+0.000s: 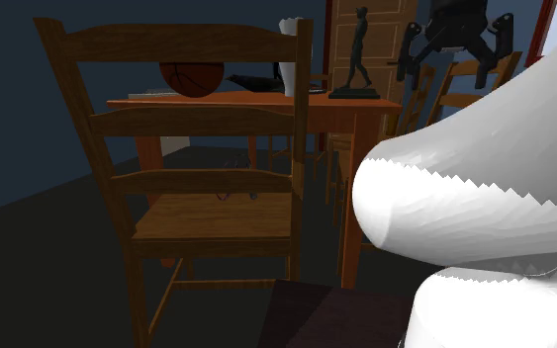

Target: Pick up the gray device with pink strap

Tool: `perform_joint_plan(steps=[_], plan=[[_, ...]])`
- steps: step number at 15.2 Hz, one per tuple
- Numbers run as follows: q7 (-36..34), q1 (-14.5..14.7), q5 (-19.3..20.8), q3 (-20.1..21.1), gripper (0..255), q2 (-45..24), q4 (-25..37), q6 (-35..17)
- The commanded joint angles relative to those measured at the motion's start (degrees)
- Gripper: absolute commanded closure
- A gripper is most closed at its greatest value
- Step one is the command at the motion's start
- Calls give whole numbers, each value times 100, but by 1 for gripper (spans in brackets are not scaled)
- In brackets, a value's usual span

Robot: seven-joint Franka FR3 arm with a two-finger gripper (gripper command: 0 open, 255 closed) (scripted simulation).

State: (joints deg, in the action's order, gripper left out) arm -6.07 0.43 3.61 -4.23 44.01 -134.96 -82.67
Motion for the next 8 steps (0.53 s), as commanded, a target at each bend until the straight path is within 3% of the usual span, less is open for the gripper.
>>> perform_joint_plan(steps=[1,8], plan=[[0,0,0,0,0,0,0,0],[-846,304,-647,681,0,-567,-170,-749]])
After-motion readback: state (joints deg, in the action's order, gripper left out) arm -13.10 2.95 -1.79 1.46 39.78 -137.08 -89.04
